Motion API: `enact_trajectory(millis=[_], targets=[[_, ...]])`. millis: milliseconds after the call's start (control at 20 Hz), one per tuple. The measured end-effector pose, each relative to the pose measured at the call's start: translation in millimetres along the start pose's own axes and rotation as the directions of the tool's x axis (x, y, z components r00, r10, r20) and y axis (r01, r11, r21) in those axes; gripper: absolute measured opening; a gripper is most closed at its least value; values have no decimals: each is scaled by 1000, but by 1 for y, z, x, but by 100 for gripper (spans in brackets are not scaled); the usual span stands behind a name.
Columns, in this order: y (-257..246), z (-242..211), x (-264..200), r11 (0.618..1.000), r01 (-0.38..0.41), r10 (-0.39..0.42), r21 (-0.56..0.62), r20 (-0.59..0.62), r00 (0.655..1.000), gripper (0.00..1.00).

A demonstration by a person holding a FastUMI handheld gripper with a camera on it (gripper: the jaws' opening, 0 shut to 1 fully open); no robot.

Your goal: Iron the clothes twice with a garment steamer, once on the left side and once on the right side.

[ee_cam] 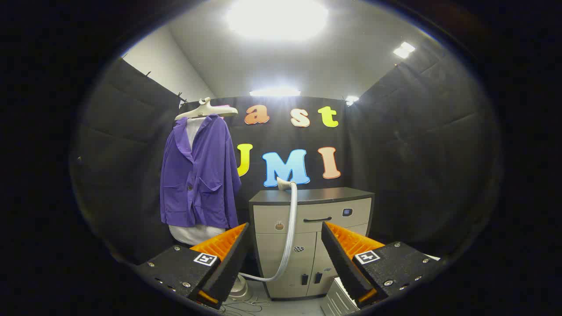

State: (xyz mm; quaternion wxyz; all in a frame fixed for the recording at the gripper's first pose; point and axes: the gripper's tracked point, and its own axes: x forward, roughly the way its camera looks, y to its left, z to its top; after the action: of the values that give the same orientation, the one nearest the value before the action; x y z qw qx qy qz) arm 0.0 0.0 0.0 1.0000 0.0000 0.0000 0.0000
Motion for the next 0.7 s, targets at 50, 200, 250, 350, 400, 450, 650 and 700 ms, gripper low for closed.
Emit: enact_trajectory(millis=[50,200,250,350,400,450,650,700], targets=[[1,-1,0,1000,1,-1,-1,-2,1000,97],[2,-4,-2,1000,2,-2,0,-13,1000,97],[2,-3,-3,1000,3,-3,1,-10,1000,97],[3,-2,-4,1000,4,-4,2,-8,1000,97],[4,-3,-4,1000,4,-4,3,-8,1000,97],[4,-2,-4,1000,5,-5,3,-8,1000,97],[6,-2,-7,1000,5,-5,4,-9,1000,97],[7,-3,-7,1000,5,-5,4,-10,1000,97]])
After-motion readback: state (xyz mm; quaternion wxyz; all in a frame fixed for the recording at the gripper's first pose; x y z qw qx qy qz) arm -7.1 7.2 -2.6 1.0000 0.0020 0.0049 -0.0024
